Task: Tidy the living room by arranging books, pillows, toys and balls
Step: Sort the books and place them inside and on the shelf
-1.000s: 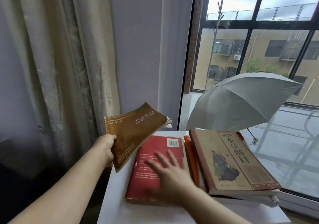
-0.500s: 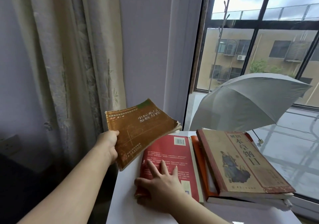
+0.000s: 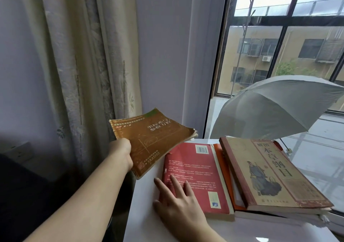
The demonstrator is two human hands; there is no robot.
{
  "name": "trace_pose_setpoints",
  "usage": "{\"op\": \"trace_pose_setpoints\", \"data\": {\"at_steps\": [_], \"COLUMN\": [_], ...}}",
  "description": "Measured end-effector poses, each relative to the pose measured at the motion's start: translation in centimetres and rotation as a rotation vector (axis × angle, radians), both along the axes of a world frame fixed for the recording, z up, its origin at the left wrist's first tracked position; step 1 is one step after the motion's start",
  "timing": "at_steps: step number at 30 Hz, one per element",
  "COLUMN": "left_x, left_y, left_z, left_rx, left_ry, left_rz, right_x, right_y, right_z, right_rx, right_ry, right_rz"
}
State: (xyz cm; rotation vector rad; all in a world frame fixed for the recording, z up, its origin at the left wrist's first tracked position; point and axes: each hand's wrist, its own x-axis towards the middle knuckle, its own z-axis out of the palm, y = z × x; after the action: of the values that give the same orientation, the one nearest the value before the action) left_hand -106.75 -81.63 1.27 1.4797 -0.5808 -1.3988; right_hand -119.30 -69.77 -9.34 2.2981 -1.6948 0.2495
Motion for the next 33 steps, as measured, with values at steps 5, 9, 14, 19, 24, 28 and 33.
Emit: {"op": "trace_pose_setpoints", "data": {"at_steps": [5,9,14,19,24,28,33], "left_x": [-0.2,0.1,0.4,-0.1,0.1,-0.8,-2.1], "left_y": [0.2,0.6,0.5,1.0,0.2,1.0,0.7], "left_z": [0.3,0.9,1.1,1.2,0.0,-0.8,-3.1], "left_rx": [-0.087,-0.067,-0.014,-0.175,-0.186,-0.306,-0.16], "left_ry": [-0.069,0.024,0.2,-0.01,-0.403,-0.879,-1.178], "left_rz": [0.098,0.192,0.271,0.284,0.138,-0.389,-0.866], "right_x": [0.1,-0.5,-1.5,-3.5,-6.7,-8.6,-8.8], "right_y": [-0.1,-0.7,-0.5,-1.5,-2.9,-2.8,-2.5], "right_z": [0.5,1.7,3.7,8.7,13.9,16.5,18.6], "right_rx": [-0.002,-0.012,-0.037,-0.25,-0.321,-0.471,-0.553], "right_ry": [0.005,-0.038,-0.347,-0.682,-1.002,-1.004,-0.889], "right_rz": [-0.055,-0.104,-0.277,-0.404,-0.543,-0.548,-0.387]}}
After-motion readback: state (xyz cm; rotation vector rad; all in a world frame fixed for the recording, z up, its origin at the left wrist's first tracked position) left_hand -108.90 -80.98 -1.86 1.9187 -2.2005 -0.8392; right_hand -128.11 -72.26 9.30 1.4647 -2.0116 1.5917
